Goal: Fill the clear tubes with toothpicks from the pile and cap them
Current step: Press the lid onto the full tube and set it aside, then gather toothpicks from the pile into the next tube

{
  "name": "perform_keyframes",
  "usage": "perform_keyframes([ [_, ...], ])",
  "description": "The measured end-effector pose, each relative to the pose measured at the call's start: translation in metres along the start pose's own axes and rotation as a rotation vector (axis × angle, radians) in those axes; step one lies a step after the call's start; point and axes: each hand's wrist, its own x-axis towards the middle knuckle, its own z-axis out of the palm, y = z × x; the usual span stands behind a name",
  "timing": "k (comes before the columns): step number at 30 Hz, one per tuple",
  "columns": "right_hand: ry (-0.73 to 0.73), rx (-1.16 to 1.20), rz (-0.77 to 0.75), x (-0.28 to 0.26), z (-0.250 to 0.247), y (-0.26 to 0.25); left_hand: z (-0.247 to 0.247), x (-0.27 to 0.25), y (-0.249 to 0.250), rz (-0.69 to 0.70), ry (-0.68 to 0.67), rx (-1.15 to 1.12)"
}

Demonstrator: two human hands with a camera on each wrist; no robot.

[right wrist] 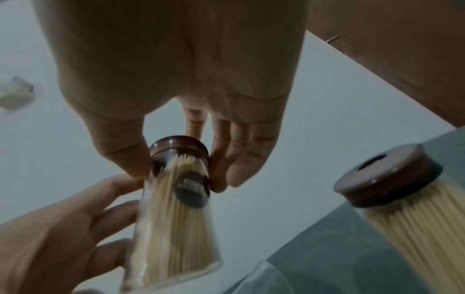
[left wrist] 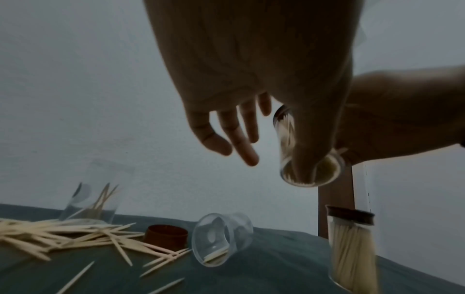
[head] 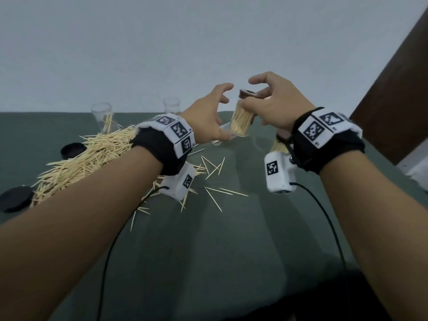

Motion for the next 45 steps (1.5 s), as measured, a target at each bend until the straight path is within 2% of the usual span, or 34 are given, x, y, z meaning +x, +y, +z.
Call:
perform_keyframes([
  [5, 0.029, -0.380, -0.014, 0.010, 0.011, 0.022, 0.018, 0.028, -0.024, -0.198, -0.052, 0.317],
  [11, -0.009, -0.654, 0.072, 0.019, 0.029, 0.037, 0.030, 0.041, -0.031, -0.302, -0.063, 0.420],
  [16, -0.021, -0.669, 0.105, 0.021, 0.033, 0.039, 0.034, 0.040, -0.032, -0.327, -0.055, 0.392],
  [20, -0.031, -0.656, 0.102, 0.016, 0.032, 0.036, 0.028, 0.031, -0.034, -0.313, 0.025, 0.289],
  [24, 0.038, -0.633, 0.051, 0.005, 0.029, 0.025, 0.010, 0.009, -0.036, -0.284, 0.083, 0.205],
  [27, 0.081, -0.566, -0.050, -0.003, 0.032, 0.012, -0.006, -0.015, -0.037, -0.257, 0.148, 0.147],
  [28, 0.045, -0.507, -0.078, -0.006, 0.033, 0.007, -0.011, -0.024, -0.037, -0.249, 0.155, 0.138],
  [30, -0.139, -0.443, -0.099, -0.018, 0.038, -0.003, -0.021, -0.042, -0.038, -0.236, 0.162, 0.117],
  [33, -0.495, -0.596, -0.048, -0.040, 0.052, -0.011, -0.035, -0.068, -0.040, -0.238, 0.146, 0.111],
  [36, -0.705, -0.780, 0.058, -0.055, 0.070, -0.014, -0.045, -0.092, -0.044, -0.240, 0.140, 0.102],
  [38, -0.739, -0.854, 0.053, -0.060, 0.080, -0.018, -0.051, -0.106, -0.048, -0.243, 0.155, 0.109],
  [40, -0.709, -0.886, 0.004, -0.062, 0.089, -0.023, -0.056, -0.119, -0.053, -0.244, 0.164, 0.122],
  [45, -0.584, -0.782, -0.144, -0.060, 0.113, -0.032, -0.068, -0.139, -0.062, -0.216, 0.172, 0.162],
])
